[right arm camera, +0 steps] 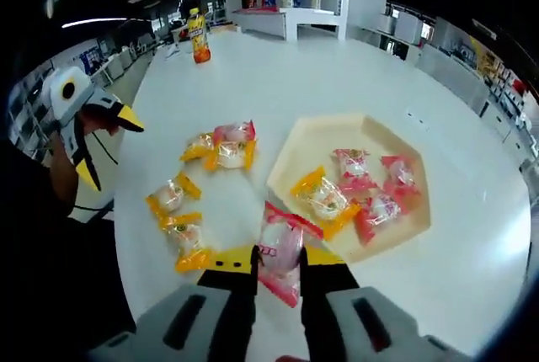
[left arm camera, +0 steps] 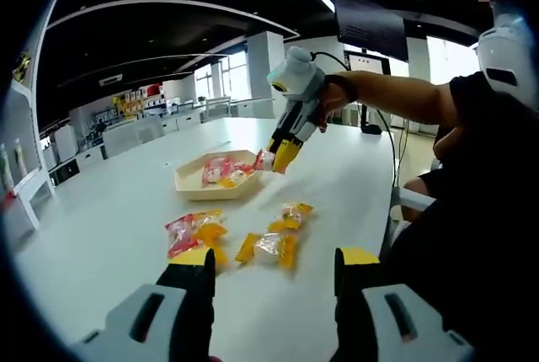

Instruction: Pick up the marshmallows scattered on the table and place them into the bowl on the table

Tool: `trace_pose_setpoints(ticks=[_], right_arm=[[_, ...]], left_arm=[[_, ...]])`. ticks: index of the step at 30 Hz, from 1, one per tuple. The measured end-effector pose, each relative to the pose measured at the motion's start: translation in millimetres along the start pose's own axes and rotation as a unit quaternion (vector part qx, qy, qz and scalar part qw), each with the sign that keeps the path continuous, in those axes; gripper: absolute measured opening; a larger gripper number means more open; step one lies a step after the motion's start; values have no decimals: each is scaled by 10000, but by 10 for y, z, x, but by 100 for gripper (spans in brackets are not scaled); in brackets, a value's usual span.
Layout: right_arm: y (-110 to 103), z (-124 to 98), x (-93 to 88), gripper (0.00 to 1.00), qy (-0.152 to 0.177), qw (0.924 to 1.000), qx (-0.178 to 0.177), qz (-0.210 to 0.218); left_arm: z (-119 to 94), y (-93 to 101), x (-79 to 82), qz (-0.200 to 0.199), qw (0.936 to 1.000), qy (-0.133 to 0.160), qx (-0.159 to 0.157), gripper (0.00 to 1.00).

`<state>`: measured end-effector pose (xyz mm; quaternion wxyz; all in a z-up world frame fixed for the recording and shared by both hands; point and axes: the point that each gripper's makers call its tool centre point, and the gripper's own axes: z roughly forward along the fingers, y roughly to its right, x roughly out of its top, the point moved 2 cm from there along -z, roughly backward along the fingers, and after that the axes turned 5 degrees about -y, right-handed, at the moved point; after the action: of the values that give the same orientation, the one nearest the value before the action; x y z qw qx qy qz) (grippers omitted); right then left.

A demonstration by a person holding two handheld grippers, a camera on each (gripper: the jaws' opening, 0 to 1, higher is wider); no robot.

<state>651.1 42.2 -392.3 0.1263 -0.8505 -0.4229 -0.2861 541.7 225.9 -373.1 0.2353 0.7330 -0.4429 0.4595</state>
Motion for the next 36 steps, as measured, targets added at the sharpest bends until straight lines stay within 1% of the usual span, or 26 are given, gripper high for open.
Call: trace_pose_setpoints(ticks=[4, 5, 7, 11, 14, 16, 17, 19, 21, 24, 29, 33, 36], right_arm=[[19, 32, 89, 19, 243, 9997, -74, -51], [23, 34, 96, 19, 259, 9996, -83, -56], [56, 49, 216, 19, 547, 9981, -195, -188], [96, 38, 358, 19, 872, 9956, -297, -189], [116, 40, 395, 19, 959, 9947, -333, -166], [157, 42, 494, 19, 1249, 9912, -421, -144], [163, 44, 506, 19, 1284, 9907, -431, -134], [192, 66, 587, 19, 1522, 9868, -547, -115], [192, 101, 625, 19, 1645, 9848, -559, -78], [228, 176, 736, 19, 2001, 9773, -687, 91], [248, 269, 814, 20, 2172, 9730, -758, 183], [300, 311, 843, 20, 2297, 9683, -975, 111], [331, 327, 848, 20, 2350, 9665, -1016, 167]], left_arm=[[-7, -3, 5, -6, 10000, 11, 3, 56], [-7, -4, 5, -7, 10000, 11, 4, 56], [-9, -1, 1, 1, 10000, -1, 1, 56], [-17, 3, -1, 4, 10000, -8, 1, 56], [-20, 1, 0, 1, 10000, -8, 6, 56], [-28, 4, 4, 6, 10000, -4, 10, 56], [-30, 6, 6, 14, 10000, 0, 6, 56], [-30, 7, 9, 14, 10000, 11, 5, 56], [-22, 12, 1, 14, 10000, 0, -6, 56], [-7, 34, -16, 20, 10000, -31, -37, 56], [-22, 27, -11, 27, 10000, -16, -23, 56], [-27, 5, -29, 8, 10000, -36, 8, 56], [-19, 2, -40, -21, 10000, -39, 6, 56]])
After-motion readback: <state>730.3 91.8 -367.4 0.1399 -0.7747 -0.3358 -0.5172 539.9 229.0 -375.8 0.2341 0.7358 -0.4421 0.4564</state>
